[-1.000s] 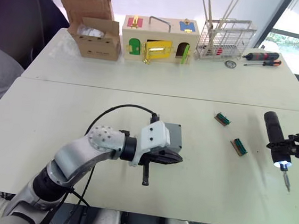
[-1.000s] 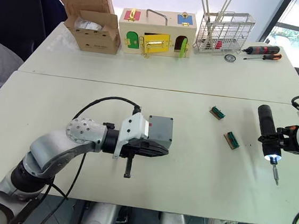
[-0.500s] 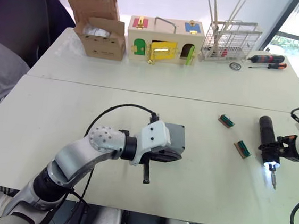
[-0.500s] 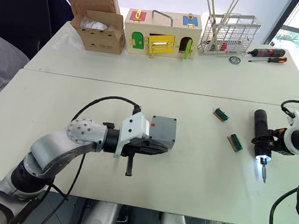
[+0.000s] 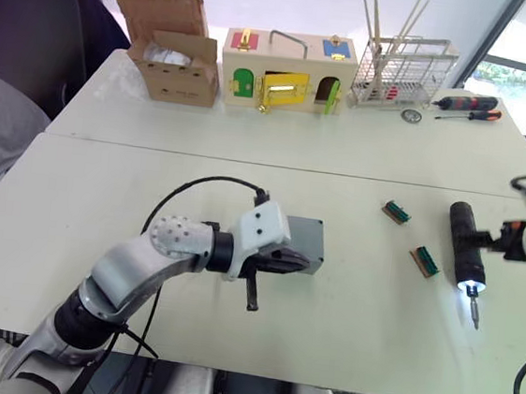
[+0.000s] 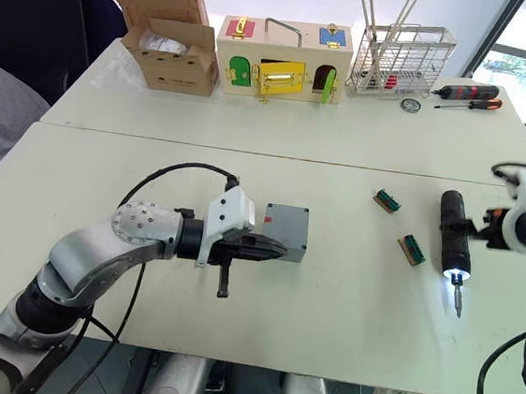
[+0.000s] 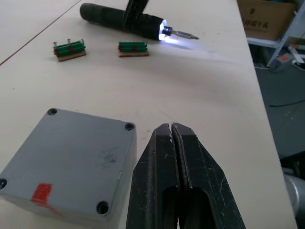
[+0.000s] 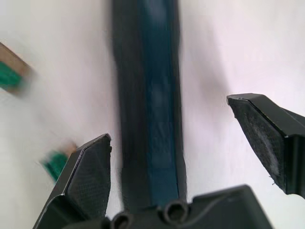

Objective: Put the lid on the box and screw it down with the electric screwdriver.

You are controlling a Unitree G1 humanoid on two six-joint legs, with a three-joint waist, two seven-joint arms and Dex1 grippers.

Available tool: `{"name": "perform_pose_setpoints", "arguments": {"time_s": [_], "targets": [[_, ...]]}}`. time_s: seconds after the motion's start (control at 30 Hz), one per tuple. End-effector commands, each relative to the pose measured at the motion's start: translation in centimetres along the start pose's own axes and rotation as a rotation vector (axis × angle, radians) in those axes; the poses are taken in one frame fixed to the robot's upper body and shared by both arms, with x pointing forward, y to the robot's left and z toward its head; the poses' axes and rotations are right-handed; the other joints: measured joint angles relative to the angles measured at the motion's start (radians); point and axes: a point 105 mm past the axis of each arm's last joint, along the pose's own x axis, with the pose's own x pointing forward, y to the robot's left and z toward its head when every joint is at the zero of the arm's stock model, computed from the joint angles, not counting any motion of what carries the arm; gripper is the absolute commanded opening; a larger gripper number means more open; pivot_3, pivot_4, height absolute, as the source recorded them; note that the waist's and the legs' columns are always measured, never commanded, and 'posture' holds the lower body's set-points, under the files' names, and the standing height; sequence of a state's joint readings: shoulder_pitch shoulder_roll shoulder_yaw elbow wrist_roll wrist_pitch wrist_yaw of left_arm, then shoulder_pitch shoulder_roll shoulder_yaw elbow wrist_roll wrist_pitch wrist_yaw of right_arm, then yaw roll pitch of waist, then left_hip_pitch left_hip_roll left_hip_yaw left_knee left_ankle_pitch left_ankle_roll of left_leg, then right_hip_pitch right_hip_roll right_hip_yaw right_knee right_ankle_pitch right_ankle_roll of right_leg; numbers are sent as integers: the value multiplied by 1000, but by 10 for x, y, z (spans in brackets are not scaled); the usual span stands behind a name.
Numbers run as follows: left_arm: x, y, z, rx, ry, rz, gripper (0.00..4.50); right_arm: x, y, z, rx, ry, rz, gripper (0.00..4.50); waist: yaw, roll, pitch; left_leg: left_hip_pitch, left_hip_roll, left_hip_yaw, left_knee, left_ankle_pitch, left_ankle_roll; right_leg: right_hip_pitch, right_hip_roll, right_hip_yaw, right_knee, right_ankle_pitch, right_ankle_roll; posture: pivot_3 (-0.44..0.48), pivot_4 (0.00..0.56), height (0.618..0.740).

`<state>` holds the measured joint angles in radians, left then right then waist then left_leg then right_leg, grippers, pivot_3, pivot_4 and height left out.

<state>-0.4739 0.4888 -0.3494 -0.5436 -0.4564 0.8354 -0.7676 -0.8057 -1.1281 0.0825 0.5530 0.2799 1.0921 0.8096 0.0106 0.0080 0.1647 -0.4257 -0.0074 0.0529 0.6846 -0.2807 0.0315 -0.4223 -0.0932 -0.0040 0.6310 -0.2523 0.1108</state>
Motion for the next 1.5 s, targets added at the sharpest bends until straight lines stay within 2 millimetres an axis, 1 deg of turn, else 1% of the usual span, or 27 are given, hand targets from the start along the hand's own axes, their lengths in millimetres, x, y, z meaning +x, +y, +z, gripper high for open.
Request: {"name": "perform_pose_setpoints", "arguments": {"time_s": [0.03, 0.07, 0.1, 0.13, 0.17, 0.2, 0.23, 0.3, 0.33, 0.4, 0.53, 0.73, 0.8, 0.97, 1.07, 1.13, 1.2, 1.3, 1.33, 1.37, 1.43, 1.5], "targets": [[-15, 21, 5, 37, -2, 106, 0, -37, 14, 51, -181, -247, -15, 4484, 0, 0, 0, 0, 1, 0, 0, 0, 0, 0, 1, 0, 0, 0, 0, 0, 150, 731], [-17, 25, 0, 44, 29, 124, 0, -40, 37, 58, -239, -309, 76, 4484, 0, 0, 0, 0, 2, 0, 0, 0, -1, 0, 2, 0, 0, 0, 0, 0, 150, 731], [-20, 31, -6, 49, 63, 150, 0, -43, 73, 58, -321, -376, 226, 4484, 1, -1, 0, 0, 2, -1, -1, 0, -1, 0, 3, 0, 0, 0, 0, 0, 150, 731], [-22, 35, -10, 62, 90, 168, 0, -45, 104, 50, -388, -410, 371, 4484, 1, -3, -1, 0, 3, -1, -1, 0, -1, 0, 4, 0, 0, 0, 0, 0, 150, 731], [-24, 41, -11, 80, 97, 200, 0, -46, 131, 36, -433, -412, 495, 4484, 0, -5, -1, 0, 4, -3, -1, 0, -1, 0, 5, 0, 0, 0, 0, 0, 150, 731], [-26, 50, -10, 84, 92, 245, 0, -45, 149, 22, -455, -393, 574, 4484, 1, -6, -1, 0, 5, -4, -1, 0, -1, 1, 6, -1, 0, 0, 0, 0, 150, 731], [-29, 58, -9, 99, 80, 289, 0, -41, 160, 9, -481, -373, 609, 4484, 4, -7, 0, 1, 5, -5, -1, 1, -1, 2, 6, -1, 1, 0, 0, 0, 150, 731], [-32, 69, -14, 115, 94, 332, 0, -26, 177, -24, -594, -280, 618, 4484, 13, -6, 0, 0, 4, -6, -1, 1, -2, 2, 5, -2, 1, 0, 0, 0, 150, 731], [-34, 69, -20, 113, 114, 326, 0, -22, 183, -35, -629, -256, 624, 4484, 14, -6, 0, 0, 3, -5, 0, 1, -2, 1, 3, -2, 1, 0, 0, 0, 150, 731], [-37, 66, -31, 98, 148, 299, 0, -20, 194, -44, -626, -257, 664, 4484, 7, -6, 0, 0, 2, -3, 1, 1, -2, 2, 2, -1, 1, 0, 0, 0, 150, 731], [-34, 60, -41, 49, 146, 246, 0, -18, 212, -52, -588, -279, 736, 4484, 2, -7, 0, 0, 0, -3, 1, 0, -1, 2, 0, -1, 1, 0, 0, 0, 150, 731], [-14, 63, -48, 12, 120, 195, 0, -11, 238, -61, -580, -280, 807, 4484, 4, -8, 0, 0, 1, -4, 1, 1, -1, 2, 0, -2, 1, 0, 0, 0, 150, 731], [-9, 65, -45, -10, 99, 192, 0, -13, 245, -64, -574, -274, 837, 4484, 3, -8, 0, 0, 1, -4, 1, 1, -1, 2, 0, -2, 1, 0, 0, 0, 150, 731], [2, 65, -46, 26, 115, 141, 0, -19, 258, -76, -566, -230, 906, 4484, 2, -8, 0, 0, 1, -4, 1, 1, -1, 2, 1, -2, 1, 0, 0, 0, 150, 731], [12, 63, -42, 33, 89, 96, 0, -33, 273, -88, -562, -196, 995, 4484, 2, -8, 0, 0, 1, -4, 1, 1, -1, 2, 1, -2, 1, 0, 0, 0, 150, 731], [15, 63, -41, 36, 83, 87, 0, -38, 279, -97, -564, -159, 1030, 4484, 3, -8, 0, 0, 1, -4, 1, 1, -1, 1, 1, -2, 1, 0, 0, 0, 150, 731], [16, 66, -42, 41, 88, 96, 0, -42, 282, -99, -545, -159, 1039, 4484, 3, -9, 0, 0, 1, -4, 1, 1, -1, 1, 1, -2, 1, 0, 0, 0, 150, 731], [12, 72, -49, 64, 125, 129, 0, -45, 282, -99, -531, -163, 1032, 4484, 2, -10, -1, 0, 1, -4, 1, 1, -1, 2, 1, -2, 1, 0, 0, 0, 150, 731], [8, 74, -51, 69, 139, 140, 0, -44, 277, -96, -534, -167, 1005, 4484, 2, -10, -1, 0, 1, -4, 1, 1, -1, 2, 0, -2, 1, 0, 0, 0, 150, 731], [4, 75, -53, 71, 147, 147, 0, -44, 270, -93, -540, -169, 973, 4484, 3, -10, -1, 0, 1, -4, 1, 1, -1, 2, 0, -2, 1, 0, 0, 0, 150, 731], [-8, 76, -56, 65, 170, 164, 0, -36, 244, -87, -607, -150, 849, 4484, 2, -10, -1, 0, 1, -4, 1, 1, -1, 2, 0, -2, 1, 0, 0, 0, 150, 731], [-16, 75, -58, 62, 188, 171, 0, -31, 230, -85, -650, -130, 790, 4484, 1, -10, -1, 0, 1, -4, 1, 0, -1, 1, -1, -2, 1, 0, 0, 0, 150, 731]]}}
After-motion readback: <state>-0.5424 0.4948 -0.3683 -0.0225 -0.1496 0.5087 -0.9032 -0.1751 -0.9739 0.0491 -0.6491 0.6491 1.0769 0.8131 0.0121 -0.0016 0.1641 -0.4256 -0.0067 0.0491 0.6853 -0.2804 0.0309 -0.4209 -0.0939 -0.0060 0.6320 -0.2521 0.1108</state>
